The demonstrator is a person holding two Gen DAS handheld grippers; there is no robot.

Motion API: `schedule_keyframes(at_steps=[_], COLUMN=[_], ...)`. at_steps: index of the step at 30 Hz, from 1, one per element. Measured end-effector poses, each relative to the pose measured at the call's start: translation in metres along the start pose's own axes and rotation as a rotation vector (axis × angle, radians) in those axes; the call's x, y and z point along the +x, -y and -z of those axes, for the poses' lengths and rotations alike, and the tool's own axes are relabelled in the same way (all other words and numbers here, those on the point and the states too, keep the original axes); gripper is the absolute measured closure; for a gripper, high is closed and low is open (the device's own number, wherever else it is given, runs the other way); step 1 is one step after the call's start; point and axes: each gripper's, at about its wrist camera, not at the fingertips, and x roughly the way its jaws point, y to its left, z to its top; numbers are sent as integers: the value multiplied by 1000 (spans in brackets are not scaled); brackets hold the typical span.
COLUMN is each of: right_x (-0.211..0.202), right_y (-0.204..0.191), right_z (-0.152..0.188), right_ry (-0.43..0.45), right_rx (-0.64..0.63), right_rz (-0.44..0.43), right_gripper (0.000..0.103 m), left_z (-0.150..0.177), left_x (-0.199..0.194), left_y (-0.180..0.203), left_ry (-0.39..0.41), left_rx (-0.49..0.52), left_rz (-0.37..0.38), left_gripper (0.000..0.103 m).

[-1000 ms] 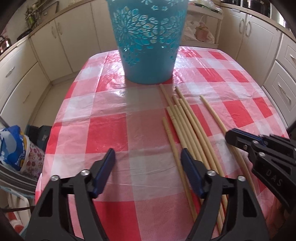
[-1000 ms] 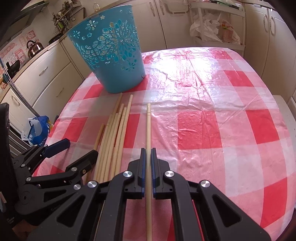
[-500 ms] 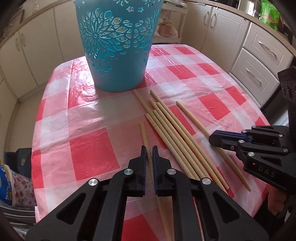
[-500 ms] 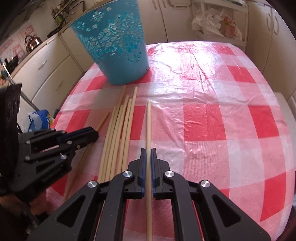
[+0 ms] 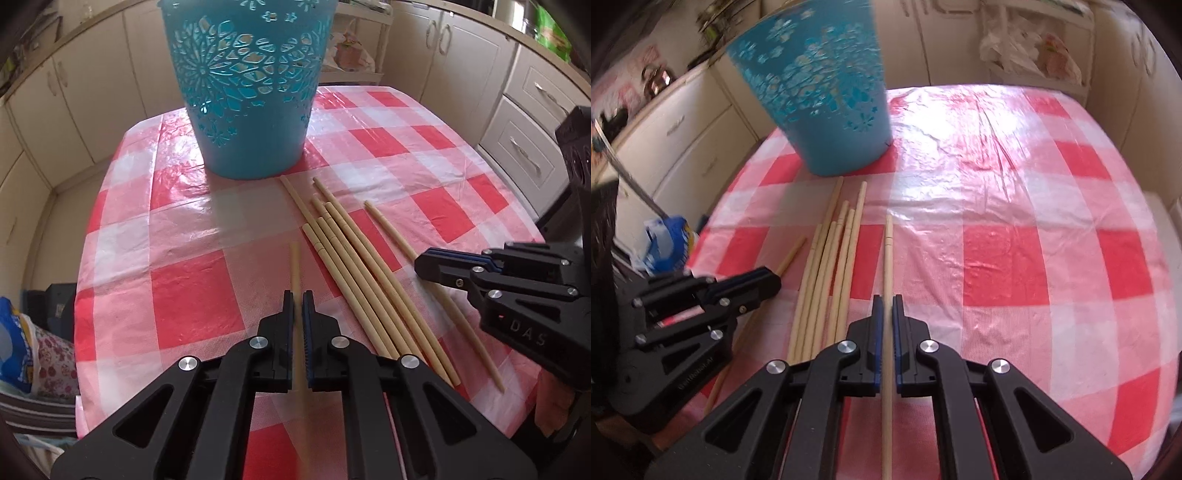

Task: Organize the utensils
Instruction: 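Grasp another wooden stick with the left tool while the right tool holds its stick, then carry both sticks over the teal basket and release them inside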

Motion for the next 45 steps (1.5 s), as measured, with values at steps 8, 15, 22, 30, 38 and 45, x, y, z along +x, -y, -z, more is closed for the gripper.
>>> schedule_keyframes(at_steps=[8, 15, 22, 30, 38, 45], right_x=[-24, -45, -66, -96, -129, -130], right_y=[21, 13, 6, -4, -26, -46], right_z=[19, 31, 24, -9, -76, -162], right_ry=[78, 131, 188, 320, 500, 659], right_rx=[159, 190, 186, 177, 120, 121], right_rz=[-128, -190, -221, -259, -288, -255], right_gripper=[97, 97, 97, 97, 97, 97], left_z=[11, 15, 13, -2, -53, -121], left_x=[-31, -61, -81, -120, -150, -169], left_y=[4, 7, 2, -22, -42, -64], left_ry=[96, 185, 239, 406, 513, 664], left_rx=[-52, -79, -112, -209, -234, -281], left_rz=[-91, -138, -124, -19, 35, 65], left_gripper=[98, 98, 98, 98, 98, 98])
